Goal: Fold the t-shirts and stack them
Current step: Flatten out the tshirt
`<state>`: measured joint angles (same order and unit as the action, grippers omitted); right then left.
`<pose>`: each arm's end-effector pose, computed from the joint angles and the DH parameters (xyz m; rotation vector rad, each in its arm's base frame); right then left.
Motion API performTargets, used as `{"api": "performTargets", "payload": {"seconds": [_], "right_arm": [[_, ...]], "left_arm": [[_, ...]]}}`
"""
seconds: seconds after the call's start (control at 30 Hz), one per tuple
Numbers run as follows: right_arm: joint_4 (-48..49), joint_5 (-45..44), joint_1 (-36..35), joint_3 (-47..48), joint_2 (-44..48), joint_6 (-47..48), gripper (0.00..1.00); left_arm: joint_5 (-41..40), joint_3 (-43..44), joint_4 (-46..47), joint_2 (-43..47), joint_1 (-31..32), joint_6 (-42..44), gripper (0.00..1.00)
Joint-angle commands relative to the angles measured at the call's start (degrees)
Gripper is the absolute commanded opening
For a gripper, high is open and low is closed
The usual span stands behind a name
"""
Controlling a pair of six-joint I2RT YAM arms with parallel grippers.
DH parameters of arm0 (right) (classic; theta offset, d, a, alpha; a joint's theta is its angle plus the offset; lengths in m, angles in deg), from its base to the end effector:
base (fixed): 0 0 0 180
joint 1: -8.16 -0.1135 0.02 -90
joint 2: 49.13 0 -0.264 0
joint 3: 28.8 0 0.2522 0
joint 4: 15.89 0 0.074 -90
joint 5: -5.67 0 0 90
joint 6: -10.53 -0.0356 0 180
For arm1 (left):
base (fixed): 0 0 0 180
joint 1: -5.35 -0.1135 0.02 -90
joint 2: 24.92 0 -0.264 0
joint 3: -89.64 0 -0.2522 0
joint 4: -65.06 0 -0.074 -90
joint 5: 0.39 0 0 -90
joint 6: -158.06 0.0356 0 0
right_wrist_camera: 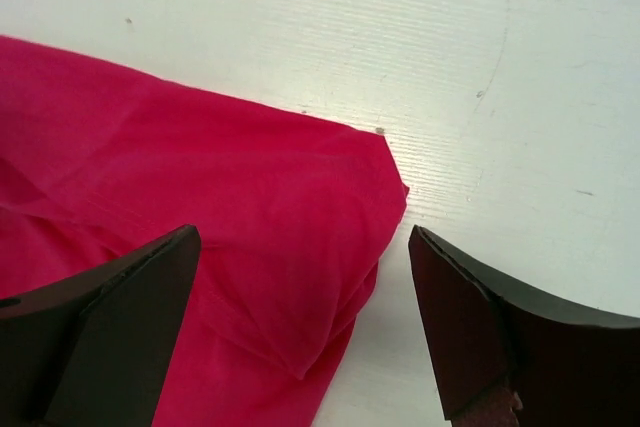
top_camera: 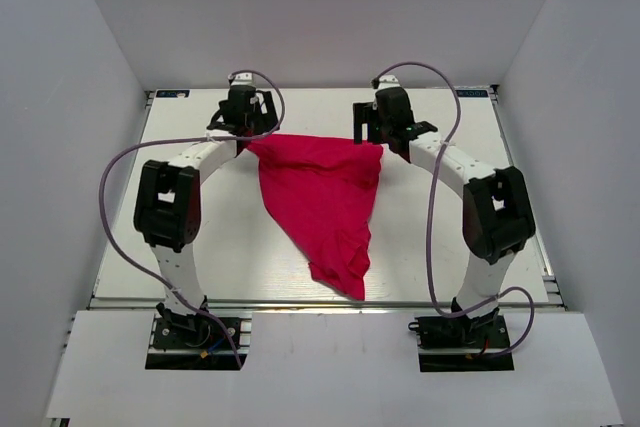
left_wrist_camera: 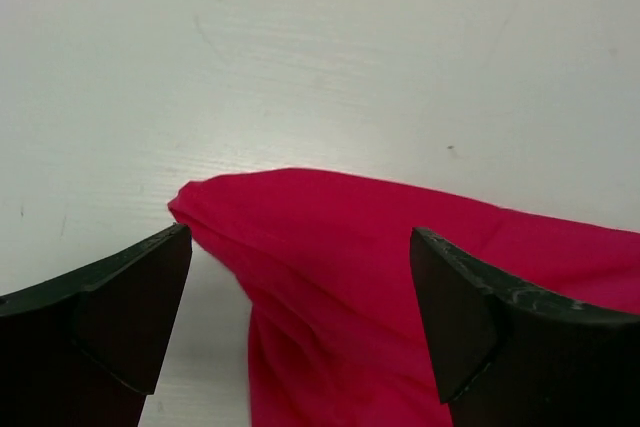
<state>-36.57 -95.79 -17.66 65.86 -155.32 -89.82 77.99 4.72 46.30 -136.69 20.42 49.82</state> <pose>0.3927 0.1822 0.2586 -0.1691 2.1179 0.1611 0.4346 -0.1096 0.2231 -0.1741 2.1701 -0.1093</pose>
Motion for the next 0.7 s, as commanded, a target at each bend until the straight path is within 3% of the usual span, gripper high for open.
{"api": "performTargets", "payload": {"seconds": [0.0,0.2,0.3,0.43,0.53,0.67], "right_arm": [[-2.83,-1.45,0.95,1.80,4.85,-4.31,0.90],[-5.47,0.82,3.14,-6.43,11.34,-8.45,0.90],[-6.96,-0.04,4.11,-9.69,15.56,-8.46,0.90],[-10.04,-3.38,5.52,-13.13,19.09,-9.95,0.90],[-10.22,-4.44,6.83,-16.74,21.81,-11.88,0.90],[-10.39,-4.62,8.94,-18.50,23.40,-12.06,0.90]], "left_arm": [[4.76,2.35,-1.77,7.35,1.18,2.06,1.00],[19.24,-4.92,-5.11,15.94,5.83,5.50,1.00],[21.46,-10.64,-5.11,20.26,10.23,5.50,1.00],[21.99,-15.92,-6.34,24.23,23.46,4.01,1.00],[19.54,-16.54,-13.78,23.44,34.18,3.39,1.00],[18.03,-19.43,-17.50,22.73,44.06,1.11,1.00]]}}
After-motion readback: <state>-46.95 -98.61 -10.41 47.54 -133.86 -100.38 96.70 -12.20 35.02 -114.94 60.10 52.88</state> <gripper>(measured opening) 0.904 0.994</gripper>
